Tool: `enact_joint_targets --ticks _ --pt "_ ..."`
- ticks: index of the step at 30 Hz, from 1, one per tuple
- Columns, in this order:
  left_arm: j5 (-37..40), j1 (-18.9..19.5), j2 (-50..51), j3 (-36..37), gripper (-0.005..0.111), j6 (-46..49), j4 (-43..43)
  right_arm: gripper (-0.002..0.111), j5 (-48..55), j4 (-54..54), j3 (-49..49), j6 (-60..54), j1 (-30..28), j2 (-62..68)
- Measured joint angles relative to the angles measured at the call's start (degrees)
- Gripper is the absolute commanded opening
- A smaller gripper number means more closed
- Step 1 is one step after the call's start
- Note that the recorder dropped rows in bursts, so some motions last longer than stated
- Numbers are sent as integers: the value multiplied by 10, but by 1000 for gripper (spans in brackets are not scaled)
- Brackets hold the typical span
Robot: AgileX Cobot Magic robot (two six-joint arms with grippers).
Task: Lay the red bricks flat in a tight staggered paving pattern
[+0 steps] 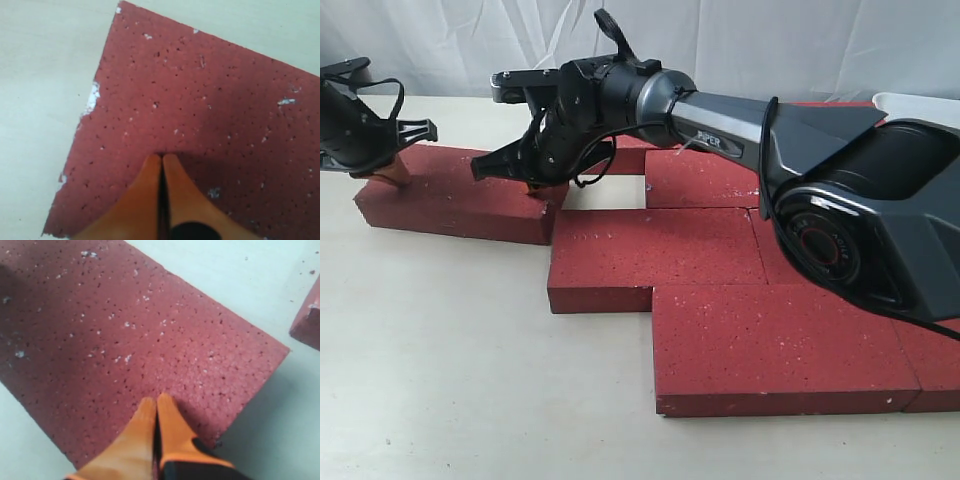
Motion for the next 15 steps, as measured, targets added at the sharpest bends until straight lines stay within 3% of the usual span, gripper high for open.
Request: enact_joint_targets --ticks 15 --pt "2 2 2 0 0 3 -36 -1 -2 -21 0 57 0 0"
